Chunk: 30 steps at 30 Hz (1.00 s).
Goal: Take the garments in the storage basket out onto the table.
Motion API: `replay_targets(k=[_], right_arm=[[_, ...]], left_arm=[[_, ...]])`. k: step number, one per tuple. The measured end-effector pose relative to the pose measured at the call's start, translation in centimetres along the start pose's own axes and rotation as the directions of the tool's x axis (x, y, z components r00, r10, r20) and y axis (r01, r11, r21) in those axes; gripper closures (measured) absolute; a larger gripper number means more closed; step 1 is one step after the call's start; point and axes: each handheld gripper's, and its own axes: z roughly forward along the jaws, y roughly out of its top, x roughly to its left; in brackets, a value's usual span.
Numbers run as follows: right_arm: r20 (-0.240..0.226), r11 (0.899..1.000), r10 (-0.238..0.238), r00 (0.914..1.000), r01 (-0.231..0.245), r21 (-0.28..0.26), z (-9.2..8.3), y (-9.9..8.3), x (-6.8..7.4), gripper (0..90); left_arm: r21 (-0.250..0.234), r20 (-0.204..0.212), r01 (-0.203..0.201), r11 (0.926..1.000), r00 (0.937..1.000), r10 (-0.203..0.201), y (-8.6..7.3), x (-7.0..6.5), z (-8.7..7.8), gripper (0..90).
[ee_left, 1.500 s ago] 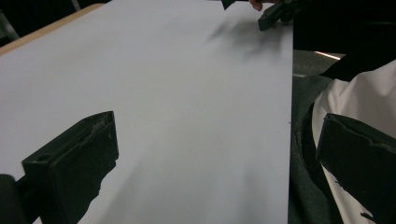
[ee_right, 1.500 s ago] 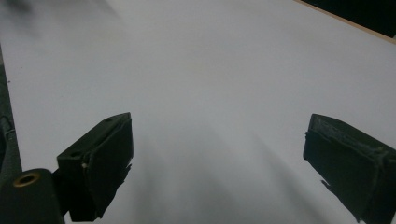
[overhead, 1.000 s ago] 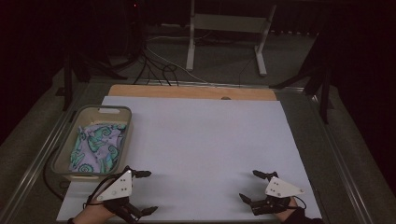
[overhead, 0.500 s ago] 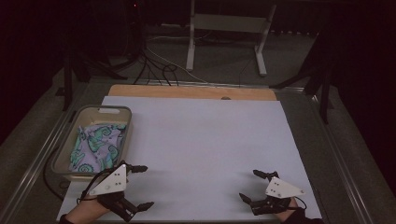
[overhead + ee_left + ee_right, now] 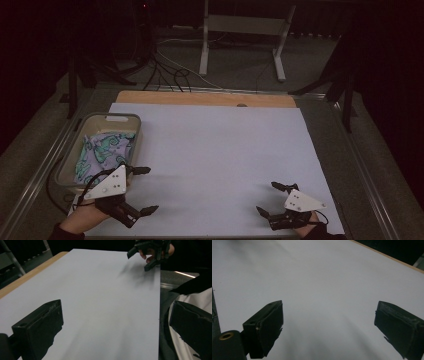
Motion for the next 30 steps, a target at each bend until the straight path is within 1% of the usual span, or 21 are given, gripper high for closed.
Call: replay_targets(k=[4,5,6,9,10,11,13,14,16,17,18,20,22,23,24,26,28,29,30], right_arm=[[0.003,1.000,-0.003,1.0000,0.003,-0.002,0.0,0.0,0.0,8.9],[0.003,1.000,-0.003,1.0000,0.003,-0.002,0.0,0.0,0.0,8.9],[0.002,1.000,-0.002,1.0000,0.002,-0.002,0.0,0.0,0.0,8.9],[0.004,1.000,-0.002,1.0000,0.002,-0.002,0.0,0.0,0.0,8.9],[0.004,1.000,0.008,1.0000,-0.008,-0.003,0.0,0.0,0.1,8.9],[0.003,1.000,0.004,1.0000,-0.004,-0.001,0.0,0.0,0.0,8.9],[0.003,1.000,0.003,1.0000,-0.003,-0.003,0.1,0.0,0.1,8.9],[0.000,1.000,0.009,1.0000,-0.009,0.004,0.0,0.0,0.1,8.9],[-0.002,1.000,0.003,1.0000,-0.003,0.000,0.1,0.0,0.2,8.9],[-0.002,1.000,0.003,1.0000,-0.003,0.000,0.1,0.0,0.2,8.9],[-0.001,1.000,0.002,1.0000,-0.002,0.003,0.1,0.0,0.2,8.9],[-0.002,1.000,0.005,1.0000,-0.005,0.002,0.1,0.0,0.2,8.9],[-0.005,1.000,0.006,1.0000,-0.006,0.002,0.1,0.0,0.3,8.9],[-0.005,1.000,0.006,1.0000,-0.006,0.002,0.1,0.0,0.3,8.9],[-0.005,1.000,0.003,1.0000,-0.003,0.002,0.2,0.0,0.3,8.9],[-0.009,1.000,0.001,1.0000,-0.001,0.004,0.3,0.0,0.4,8.9],[-0.012,1.000,-0.001,0.9999,0.001,0.007,0.3,0.0,0.4,8.9],[-0.010,1.000,-0.002,0.9999,0.002,0.008,0.3,0.0,0.4,8.9],[-0.011,1.000,-0.001,0.9999,0.001,0.006,0.3,0.0,0.5,8.9]], left_arm=[[0.001,-0.024,-0.002,1.0000,0.9997,0.002,0.6,0.5,-0.7,0.0],[0.001,-0.024,-0.002,1.0000,0.9997,0.002,0.6,0.5,-0.7,0.0],[0.001,-0.041,-0.003,1.0000,0.9992,0.003,1.0,0.8,-1.3,0.0],[-0.002,-0.055,0.001,1.0000,0.9985,-0.001,1.4,1.1,-2.0,0.0],[-0.001,-0.063,0.001,1.0000,0.9980,-0.001,1.5,1.3,-2.2,0.0],[0.002,-0.076,0.000,1.0000,0.9971,0.001,1.6,1.4,-2.4,0.0],[0.008,-0.087,0.007,0.9999,0.9962,-0.006,1.8,1.7,-2.8,0.0],[0.014,-0.101,0.007,0.9999,0.9949,-0.005,1.8,1.9,-3.0,0.0],[0.020,-0.120,0.016,0.9997,0.9927,-0.013,1.8,2.3,-3.5,0.0],[0.020,-0.120,0.016,0.9997,0.9927,-0.013,1.8,2.3,-3.5,0.0],[0.021,-0.145,0.027,0.9994,0.9891,-0.023,1.8,2.6,-4.0,0.0],[0.023,-0.182,0.047,0.9987,0.9825,-0.042,1.6,3.0,-4.5,0.0],[0.027,-0.200,0.065,0.9975,0.9780,-0.059,1.5,3.3,-4.9,0.0],[0.027,-0.200,0.065,0.9975,0.9780,-0.059,1.5,3.3,-4.9,0.0],[0.039,-0.238,0.090,0.9952,0.9681,-0.078,1.3,3.9,-5.3,0.0],[0.043,-0.269,0.103,0.9938,0.9591,-0.087,1.2,4.4,-5.8,0.0],[0.054,-0.312,0.119,0.9914,0.9451,-0.097,1.0,5.0,-6.2,0.0],[0.053,-0.325,0.127,0.9905,0.9399,-0.103,0.9,5.3,-6.5,0.0],[0.058,-0.354,0.138,0.9887,0.9287,-0.109,0.8,5.6,-6.7,0.0]])
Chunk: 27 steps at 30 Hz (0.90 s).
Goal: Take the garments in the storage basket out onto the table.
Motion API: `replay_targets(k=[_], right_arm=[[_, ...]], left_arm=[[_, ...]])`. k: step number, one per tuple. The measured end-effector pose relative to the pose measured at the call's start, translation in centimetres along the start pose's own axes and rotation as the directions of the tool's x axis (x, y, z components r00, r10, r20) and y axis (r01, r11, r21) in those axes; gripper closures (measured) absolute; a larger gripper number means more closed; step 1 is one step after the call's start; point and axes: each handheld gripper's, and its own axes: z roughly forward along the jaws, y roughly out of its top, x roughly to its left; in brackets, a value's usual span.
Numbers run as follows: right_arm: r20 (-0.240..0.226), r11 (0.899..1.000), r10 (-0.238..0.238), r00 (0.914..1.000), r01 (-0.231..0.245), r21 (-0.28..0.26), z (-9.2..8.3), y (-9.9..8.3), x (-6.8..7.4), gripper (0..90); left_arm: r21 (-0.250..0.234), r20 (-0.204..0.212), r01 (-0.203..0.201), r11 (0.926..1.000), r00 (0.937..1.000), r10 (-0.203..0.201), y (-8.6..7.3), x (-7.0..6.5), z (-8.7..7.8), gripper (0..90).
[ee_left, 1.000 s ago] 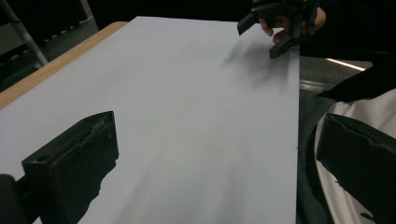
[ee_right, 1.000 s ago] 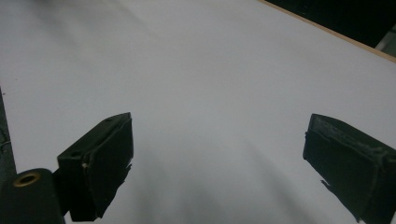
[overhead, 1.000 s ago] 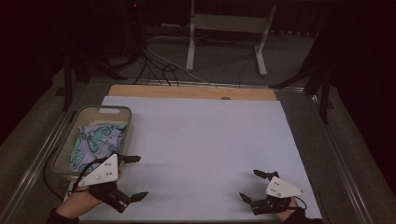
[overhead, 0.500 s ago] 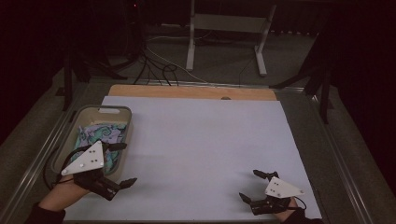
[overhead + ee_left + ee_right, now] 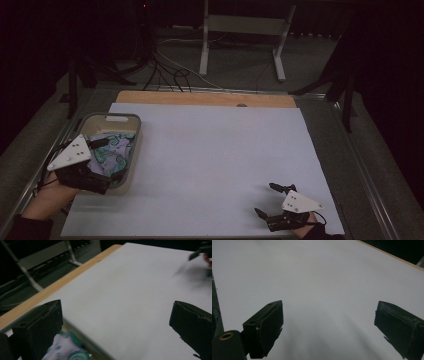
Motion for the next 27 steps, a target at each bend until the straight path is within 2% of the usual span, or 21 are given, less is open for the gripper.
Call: replay_targets(k=[3,5,6,10,12,15,17,20,22,23,24,25,27], right_arm=[[-0.002,1.000,-0.001,1.0000,0.001,0.000,0.0,0.0,0.0,8.9],[-0.001,1.000,-0.003,1.0000,0.003,0.000,0.0,0.0,0.0,8.9],[0.000,1.000,-0.002,1.0000,0.002,0.003,0.0,0.0,0.0,8.9],[-0.001,1.000,-0.011,0.9999,0.011,0.001,0.0,0.0,0.0,8.9],[-0.001,1.000,-0.009,1.0000,0.009,0.000,0.0,0.0,0.0,8.9],[-0.006,1.000,-0.003,1.0000,0.003,0.003,0.1,0.1,0.1,8.9],[-0.005,1.000,-0.006,1.0000,0.006,0.003,0.1,0.1,0.2,8.9],[-0.006,1.000,-0.009,0.9999,0.009,0.005,0.1,0.1,0.2,8.9],[-0.005,1.000,-0.013,0.9999,0.013,0.009,0.1,0.0,0.1,8.9],[-0.006,1.000,-0.011,0.9999,0.012,0.009,0.1,0.0,0.1,8.9],[-0.008,1.000,-0.009,0.9999,0.009,0.010,0.1,0.0,0.2,8.9],[-0.007,1.000,-0.010,0.9999,0.010,0.009,0.1,0.1,0.2,8.9],[-0.010,1.000,-0.009,0.9999,0.009,0.006,0.2,0.0,0.2,8.9]], left_arm=[[0.006,-0.068,0.035,0.9994,0.9971,-0.035,-0.3,1.1,-0.3,0.0],[0.015,-0.083,0.041,0.9991,0.9958,-0.040,-0.5,1.5,-0.3,0.0],[0.034,-0.120,0.068,0.9971,0.9907,-0.063,-0.9,2.2,-0.2,0.0],[0.054,-0.165,0.121,0.9911,0.9800,-0.111,-1.8,3.2,0.3,0.0],[0.074,-0.206,0.142,0.9870,0.9706,-0.125,-2.2,3.7,0.7,0.0],[0.091,-0.233,0.189,0.9778,0.9586,-0.163,-2.9,4.4,1.3,0.0],[0.106,-0.247,0.225,0.9686,0.9495,-0.193,-3.4,4.9,1.8,0.0],[0.126,-0.273,0.256,0.9584,0.9378,-0.215,-3.9,5.4,2.3,0.0],[0.134,-0.300,0.281,0.9501,0.9254,-0.232,-4.1,5.7,2.6,0.0],[0.137,-0.306,0.292,0.9464,0.9213,-0.240,-4.3,5.9,2.8,0.0],[0.143,-0.304,0.309,0.9401,0.9178,-0.255,-4.5,6.2,3.0,0.0],[0.150,-0.317,0.324,0.9341,0.9107,-0.265,-4.6,6.4,3.1,0.0],[0.169,-0.323,0.338,0.9258,0.9066,-0.272,-4.7,6.7,3.4,0.0]])
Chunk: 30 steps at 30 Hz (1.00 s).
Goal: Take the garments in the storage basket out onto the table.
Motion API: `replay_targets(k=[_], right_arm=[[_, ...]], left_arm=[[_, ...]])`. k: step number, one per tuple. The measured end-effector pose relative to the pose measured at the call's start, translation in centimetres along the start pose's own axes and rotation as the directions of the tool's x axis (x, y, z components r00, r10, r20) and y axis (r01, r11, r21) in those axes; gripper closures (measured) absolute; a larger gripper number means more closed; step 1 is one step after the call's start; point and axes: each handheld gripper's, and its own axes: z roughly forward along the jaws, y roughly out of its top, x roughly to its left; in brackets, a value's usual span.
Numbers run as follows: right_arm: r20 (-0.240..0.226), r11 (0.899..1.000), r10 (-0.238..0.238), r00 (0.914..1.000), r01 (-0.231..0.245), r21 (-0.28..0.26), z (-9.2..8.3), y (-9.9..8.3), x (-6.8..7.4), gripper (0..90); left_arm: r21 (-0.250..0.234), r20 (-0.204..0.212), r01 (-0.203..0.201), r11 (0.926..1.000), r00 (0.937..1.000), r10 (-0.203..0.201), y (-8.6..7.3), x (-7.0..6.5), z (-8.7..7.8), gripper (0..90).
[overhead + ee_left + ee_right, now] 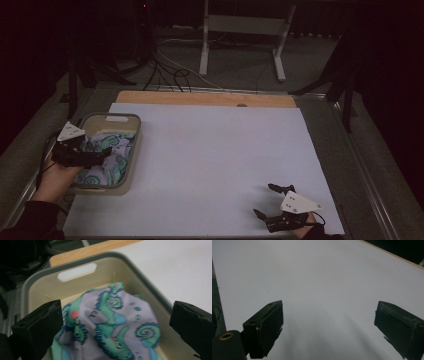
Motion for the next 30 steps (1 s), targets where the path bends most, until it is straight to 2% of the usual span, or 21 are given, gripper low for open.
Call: replay_targets(k=[3,7,11,15,18,20,22,25,30], right_arm=[[-0.001,1.000,0.002,1.0000,-0.002,0.001,0.0,0.0,0.0,8.9],[-0.003,1.000,0.001,1.0000,-0.001,0.004,0.0,0.0,0.0,9.9],[-0.004,1.000,0.002,1.0000,-0.002,0.000,0.1,0.0,0.1,9.9],[-0.006,1.000,0.003,1.0000,-0.003,0.006,0.1,0.0,0.0,9.9],[-0.008,1.000,0.002,1.0000,-0.002,0.010,0.1,-0.1,0.0,9.9],[-0.010,1.000,0.001,0.9999,-0.001,0.008,0.1,-0.1,0.0,9.9],[-0.011,1.000,0.001,0.9999,-0.001,0.010,0.1,-0.1,0.0,9.9],[-0.007,1.000,-0.002,1.0000,0.002,0.013,0.1,-0.1,0.1,9.9],[-0.009,1.000,-0.005,0.9999,0.006,0.013,0.2,-0.1,0.1,9.9]], left_arm=[[0.038,-0.009,0.028,0.9989,0.9996,-0.028,0.0,0.4,0.6,0.0],[0.091,-0.012,0.074,0.9931,0.9972,-0.073,-0.1,1.1,1.7,0.0],[0.146,-0.010,0.070,0.9869,0.9975,-0.069,-0.1,1.4,2.7,0.0],[0.188,0.019,0.096,0.9775,0.9947,-0.101,0.0,1.6,3.7,0.0],[0.221,0.038,0.088,0.9712,0.9944,-0.099,0.1,1.2,4.4,0.0],[0.251,0.049,0.084,0.9643,0.9938,-0.100,0.2,1.0,5.1,0.0],[0.257,0.043,0.077,0.9633,0.9949,-0.091,0.2,0.8,5.4,0.0],[0.298,0.035,0.062,0.9525,0.9965,-0.076,0.3,0.5,6.0,0.0],[0.388,0.017,0.037,0.9210,0.9987,-0.048,0.3,0.4,7.0,0.0]])
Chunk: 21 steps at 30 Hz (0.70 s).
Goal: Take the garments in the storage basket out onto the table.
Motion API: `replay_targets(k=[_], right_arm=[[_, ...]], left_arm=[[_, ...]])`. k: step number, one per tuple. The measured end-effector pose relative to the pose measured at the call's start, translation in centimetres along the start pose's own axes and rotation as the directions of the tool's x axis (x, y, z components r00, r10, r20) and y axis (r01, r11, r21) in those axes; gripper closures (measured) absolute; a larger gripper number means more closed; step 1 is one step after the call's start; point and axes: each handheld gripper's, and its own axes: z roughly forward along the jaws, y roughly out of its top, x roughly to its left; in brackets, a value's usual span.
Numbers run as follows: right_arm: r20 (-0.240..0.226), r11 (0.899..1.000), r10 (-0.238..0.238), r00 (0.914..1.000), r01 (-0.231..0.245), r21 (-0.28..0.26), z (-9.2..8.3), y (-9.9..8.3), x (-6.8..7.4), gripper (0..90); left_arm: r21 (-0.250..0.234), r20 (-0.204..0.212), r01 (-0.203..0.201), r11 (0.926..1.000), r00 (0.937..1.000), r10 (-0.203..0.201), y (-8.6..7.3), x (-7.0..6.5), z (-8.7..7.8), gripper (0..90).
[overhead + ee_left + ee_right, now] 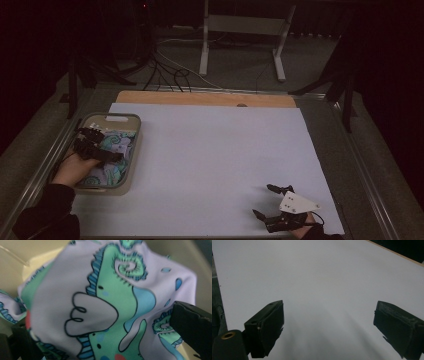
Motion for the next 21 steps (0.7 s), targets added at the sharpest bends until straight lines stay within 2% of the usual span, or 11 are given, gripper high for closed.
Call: replay_targets(k=[4,8,11,13,16,19,21], right_arm=[[-0.001,1.000,0.001,1.0000,-0.001,0.000,0.0,0.0,0.0,9.9],[0.000,1.000,-0.001,1.0000,0.001,-0.003,0.0,0.0,0.0,9.9],[-0.003,1.000,0.003,1.0000,-0.003,0.003,0.1,0.0,0.1,9.9],[-0.003,1.000,0.005,1.0000,-0.005,0.000,0.1,0.0,0.1,9.9],[-0.004,1.000,0.006,1.0000,-0.006,0.002,0.1,0.0,0.1,9.9],[-0.006,1.000,0.005,1.0000,-0.005,0.001,0.1,0.0,0.1,9.9],[-0.008,1.000,0.007,0.9999,-0.007,0.006,0.2,0.0,0.1,9.9]], left_arm=[[0.075,-0.023,-0.028,0.9968,0.9993,0.029,0.3,-0.3,0.7,0.0],[0.106,-0.032,-0.008,0.9943,0.9994,0.011,0.4,-0.1,1.1,0.0],[0.155,-0.047,0.002,0.9880,0.9989,0.005,0.4,0.2,1.8,0.0],[0.172,-0.038,0.013,0.9851,0.9993,-0.006,0.3,0.4,2.1,0.0],[0.214,-0.029,0.036,0.9761,0.9991,-0.031,0.3,0.7,2.6,0.0],[0.253,-0.037,0.040,0.9666,0.9988,-0.031,0.5,0.5,3.1,0.0],[0.266,-0.047,0.038,0.9631,0.9986,-0.027,0.7,0.4,3.3,0.0]])
